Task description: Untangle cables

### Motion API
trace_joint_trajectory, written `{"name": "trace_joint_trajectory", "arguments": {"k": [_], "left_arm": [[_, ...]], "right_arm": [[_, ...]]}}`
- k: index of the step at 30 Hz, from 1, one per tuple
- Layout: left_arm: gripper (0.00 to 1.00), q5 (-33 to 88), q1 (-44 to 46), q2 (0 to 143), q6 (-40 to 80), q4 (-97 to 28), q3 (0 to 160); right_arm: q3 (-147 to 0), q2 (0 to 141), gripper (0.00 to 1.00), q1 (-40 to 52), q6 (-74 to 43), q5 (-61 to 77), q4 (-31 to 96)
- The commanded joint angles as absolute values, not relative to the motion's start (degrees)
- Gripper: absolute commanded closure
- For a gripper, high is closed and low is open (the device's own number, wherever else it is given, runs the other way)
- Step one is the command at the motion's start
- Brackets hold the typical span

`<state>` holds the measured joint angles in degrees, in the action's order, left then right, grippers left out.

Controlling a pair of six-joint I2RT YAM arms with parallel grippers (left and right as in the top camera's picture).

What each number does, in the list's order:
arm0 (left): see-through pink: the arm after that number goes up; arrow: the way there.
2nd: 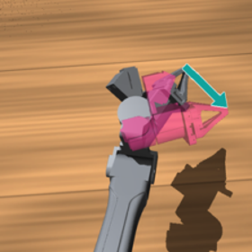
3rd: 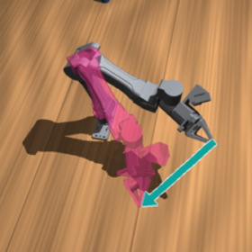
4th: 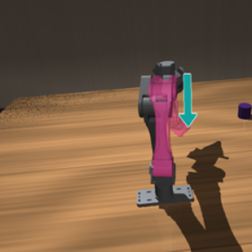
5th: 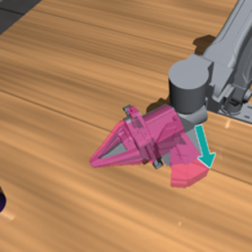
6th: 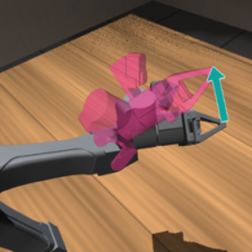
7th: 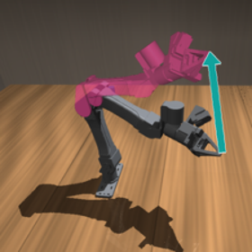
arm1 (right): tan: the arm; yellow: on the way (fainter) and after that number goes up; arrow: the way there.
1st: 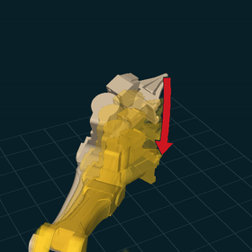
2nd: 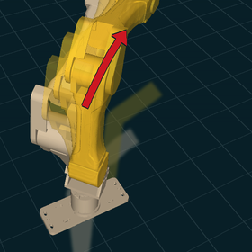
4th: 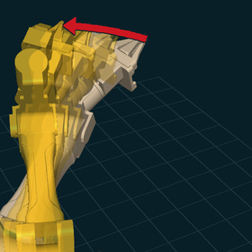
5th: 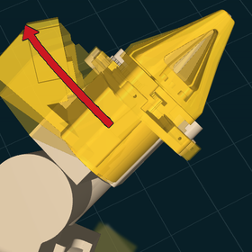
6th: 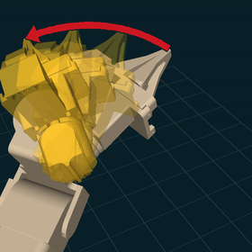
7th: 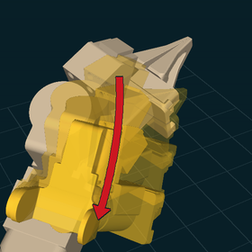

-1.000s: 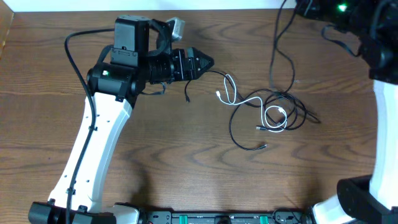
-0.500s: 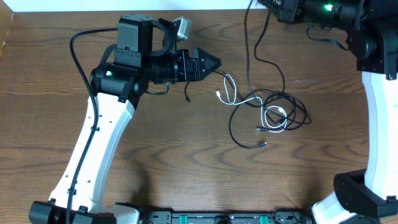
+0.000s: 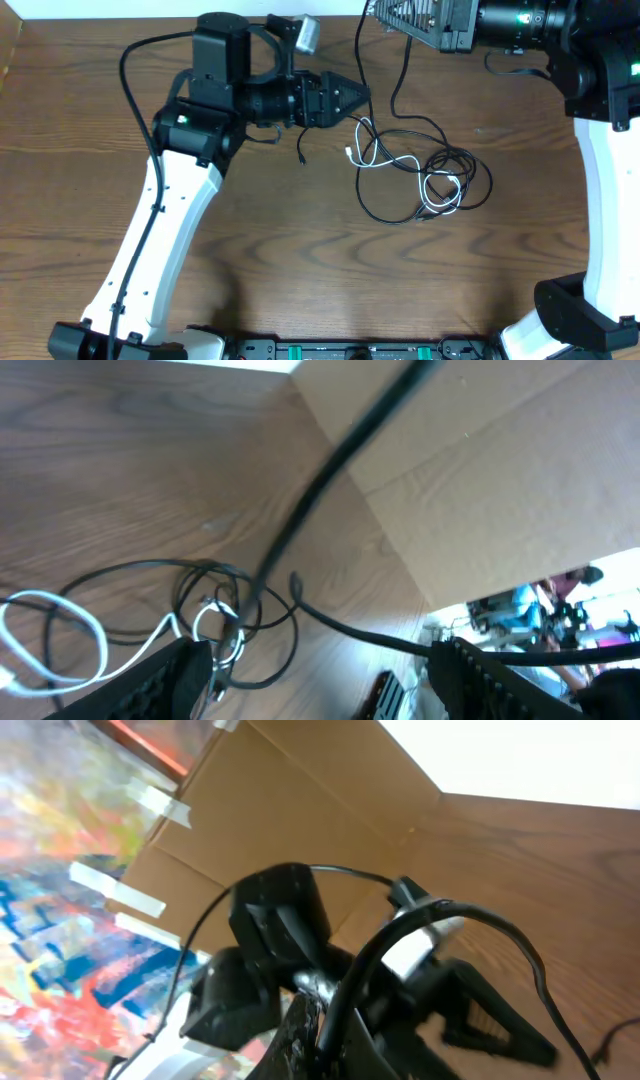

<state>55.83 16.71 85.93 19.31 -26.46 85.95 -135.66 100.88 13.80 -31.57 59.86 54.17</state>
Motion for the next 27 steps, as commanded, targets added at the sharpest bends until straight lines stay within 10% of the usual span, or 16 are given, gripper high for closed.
{"name": "trace_joint_trajectory", "arguments": {"k": [1,15,27], "left_arm": [[0.25,52.8,18.8,85.5,17.4,-25.5,86.5],[0.26,47.2,18.2,85.6,17.4,-20.2,86.5],[0.92,47.0,18.3,85.6,17.7,-20.4,86.5]], "right_arm": [[-136.1,100.7,0.99,14.9,-34.5,63.8,53.1],[-136.1,100.7,0.99,15.5,-36.2,67.7,52.9],[-136.1,100.7,0.99,15.3,-36.1,67.7,52.9]]}}
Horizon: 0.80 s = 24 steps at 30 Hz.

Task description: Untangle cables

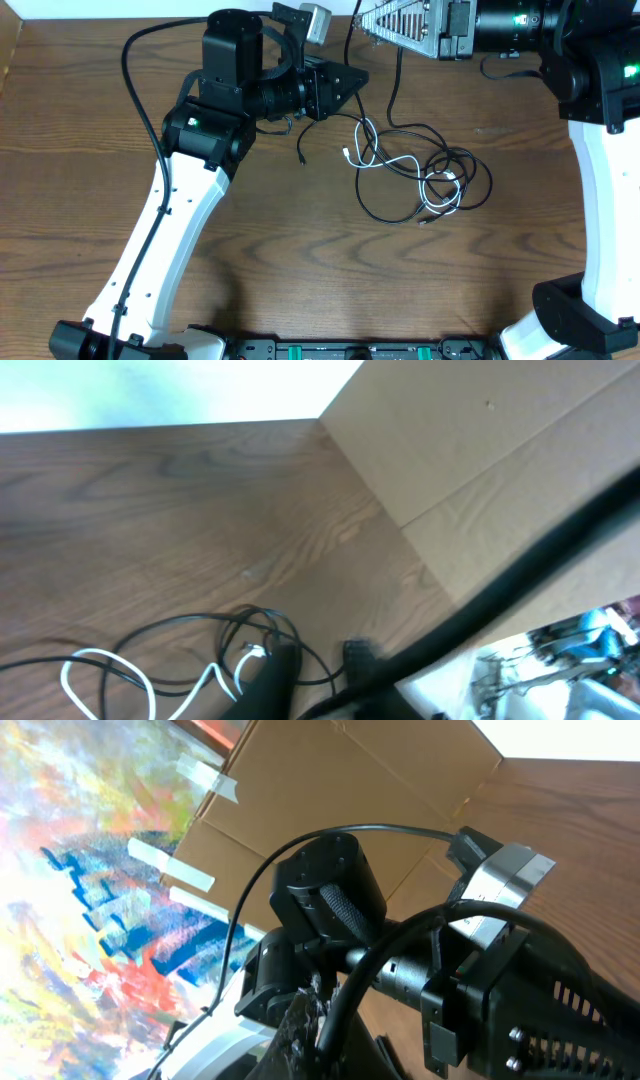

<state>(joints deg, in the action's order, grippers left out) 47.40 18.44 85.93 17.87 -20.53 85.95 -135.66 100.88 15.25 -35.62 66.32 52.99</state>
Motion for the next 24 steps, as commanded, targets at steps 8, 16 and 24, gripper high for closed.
{"name": "trace_joint_trajectory", "arguments": {"k": [8,16,24], "left_arm": [[0.92,48.0,18.3,84.4,28.1,-13.9,87.5],[0.92,42.7,18.2,80.8,30.9,-8.8,95.2],[0.93,39.7,18.2,81.2,37.1,-2.3,107.7]], "right_arm": [[-136.1,100.7,0.98,11.4,-26.7,67.0,55.2],[-136.1,100.7,0.36,1.5,-15.0,45.3,71.9],[-136.1,100.7,0.01,-0.3,-7.7,27.1,82.7]]}}
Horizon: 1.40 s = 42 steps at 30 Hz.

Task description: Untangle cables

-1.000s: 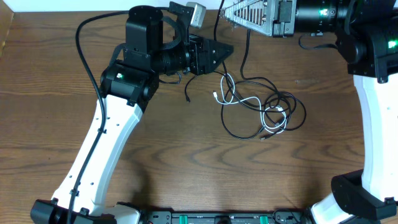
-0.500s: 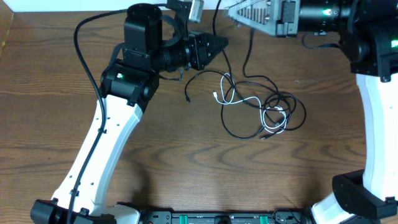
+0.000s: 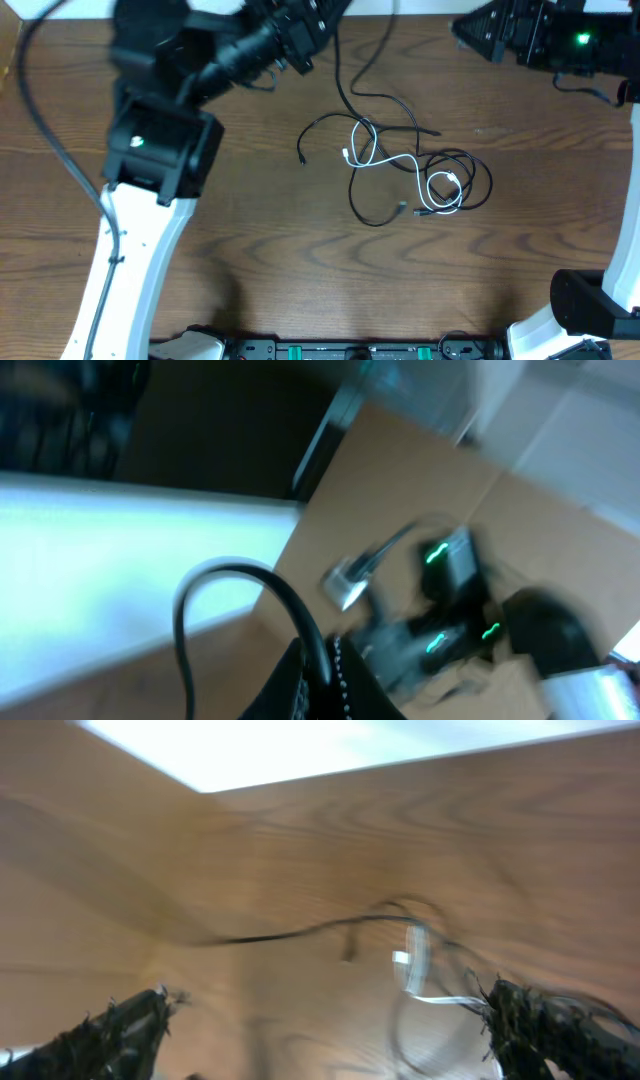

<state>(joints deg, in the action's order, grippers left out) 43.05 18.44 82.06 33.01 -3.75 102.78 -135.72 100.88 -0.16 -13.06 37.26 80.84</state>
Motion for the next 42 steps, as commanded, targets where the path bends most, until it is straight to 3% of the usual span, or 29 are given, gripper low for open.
{"name": "trace_joint_trajectory", "arguments": {"k": [1,9,15,23,35,42], "left_arm": [[0.92,37.7,18.1,81.2,38.0,-2.3,109.3],[0.93,23.1,18.1,81.2,44.6,0.6,117.3],[0.93,18.0,18.1,81.2,44.7,0.1,118.4],[0.93,17.3,18.1,81.3,45.4,-2.0,118.4],[0.93,15.8,18.1,81.1,48.8,-4.2,118.4],[0.93,15.8,18.1,81.0,51.5,-4.8,118.4]], "right_arm": [[-136.0,100.7,0.01,-0.3,-6.9,26.0,84.1],[-134.0,100.7,0.01,0.6,-0.8,25.7,92.1],[-125.0,100.7,0.01,5.3,11.0,32.1,93.4],[-115.1,100.7,0.01,12.1,16.9,42.6,81.3],[-112.0,100.7,0.01,19.7,31.4,39.9,75.8],[-106.1,100.7,0.01,22.2,27.0,44.1,64.1]]}}
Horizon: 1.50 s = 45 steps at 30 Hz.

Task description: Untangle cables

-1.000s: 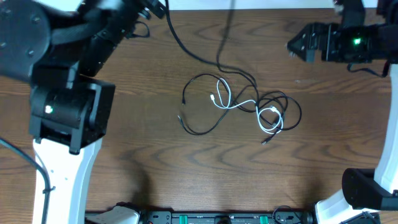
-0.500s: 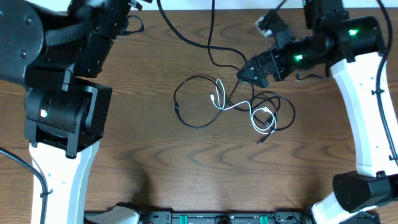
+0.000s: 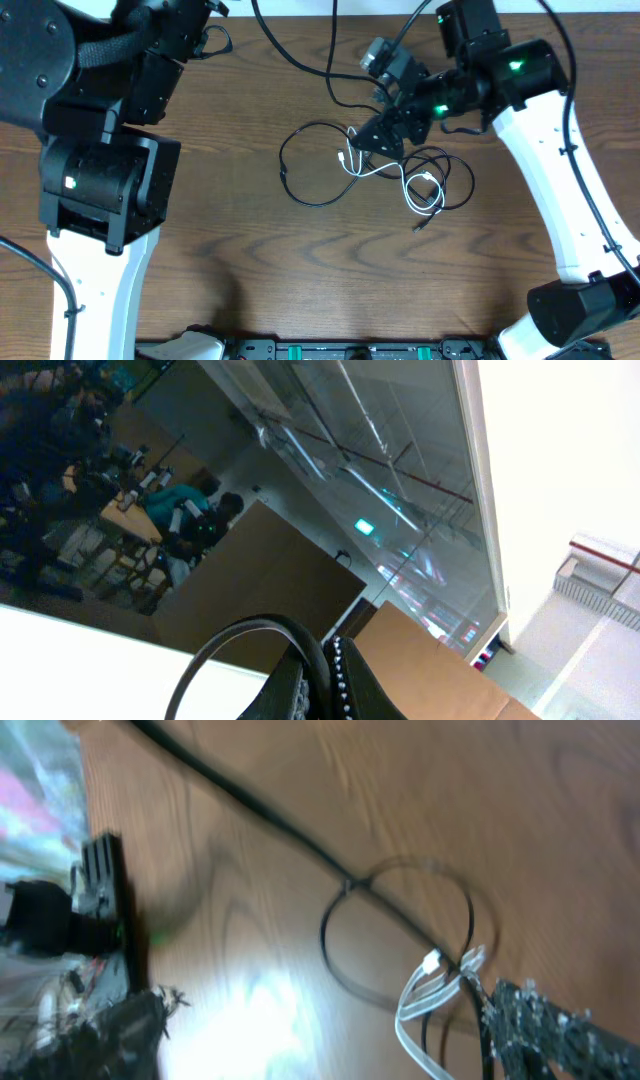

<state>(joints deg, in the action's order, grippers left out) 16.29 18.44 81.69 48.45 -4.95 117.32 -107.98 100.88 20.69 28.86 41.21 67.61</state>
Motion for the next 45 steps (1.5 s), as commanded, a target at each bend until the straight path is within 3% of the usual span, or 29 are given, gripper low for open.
{"name": "trace_joint_trajectory", "arguments": {"k": [1,9,10,11,12,14,15,25,36,45], "left_arm": [[0.93,15.8,18.1,81.0,52.8,-4.9,118.4],[0.93,16.5,18.1,81.0,54.1,-6.0,118.4],[0.93,16.4,18.1,81.0,54.1,-6.2,118.4],[0.93,16.4,18.1,81.0,54.1,-6.5,118.4],[0.93,16.4,18.1,81.0,54.1,-6.9,118.4],[0.93,16.4,18.1,80.9,53.8,-7.5,118.4],[0.92,16.4,18.1,80.9,53.6,-7.9,118.4],[0.93,16.4,18.1,80.8,47.1,-18.3,118.4],[0.93,15.3,18.1,81.1,40.7,-37.5,118.4],[0.93,15.3,18.1,81.4,37.2,-45.3,118.4]], "right_arm": [[-105.1,100.7,0.01,22.6,24.8,43.8,61.1],[-97.9,100.8,0.01,26.0,9.5,43.6,38.5],[-97.4,100.8,0.07,26.3,8.6,43.6,36.9],[-97.0,100.8,0.22,26.6,7.9,43.6,35.7],[-96.8,100.8,0.64,26.9,6.5,42.9,34.5],[-96.9,100.7,0.93,27.0,3.5,41.2,33.3],[-96.9,100.7,0.99,27.0,2.1,40.8,32.7],[-99.2,94.5,0.99,21.6,-9.3,34.3,29.0],[-106.2,82.1,0.99,11.4,-12.5,28.2,26.7],[-107.1,79.8,0.99,10.9,-14.0,24.2,15.8]]}}
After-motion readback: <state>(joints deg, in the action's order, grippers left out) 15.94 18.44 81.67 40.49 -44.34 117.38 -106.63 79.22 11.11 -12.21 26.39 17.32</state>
